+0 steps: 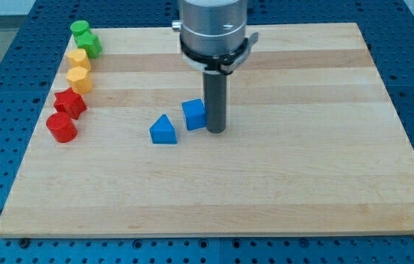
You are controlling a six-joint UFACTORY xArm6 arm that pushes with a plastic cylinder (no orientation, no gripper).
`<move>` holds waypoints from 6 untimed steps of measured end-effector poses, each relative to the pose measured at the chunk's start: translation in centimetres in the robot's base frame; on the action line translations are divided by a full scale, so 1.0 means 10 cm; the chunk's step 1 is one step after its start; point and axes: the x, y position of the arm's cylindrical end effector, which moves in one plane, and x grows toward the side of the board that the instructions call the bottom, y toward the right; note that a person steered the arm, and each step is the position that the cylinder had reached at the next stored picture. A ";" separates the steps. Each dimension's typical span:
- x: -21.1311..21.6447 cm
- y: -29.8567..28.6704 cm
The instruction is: Push blue cube into blue triangle
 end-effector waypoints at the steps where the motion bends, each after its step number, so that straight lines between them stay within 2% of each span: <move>1: -0.13 0.11; 5: -0.13 -0.52; 6: -0.16 -0.52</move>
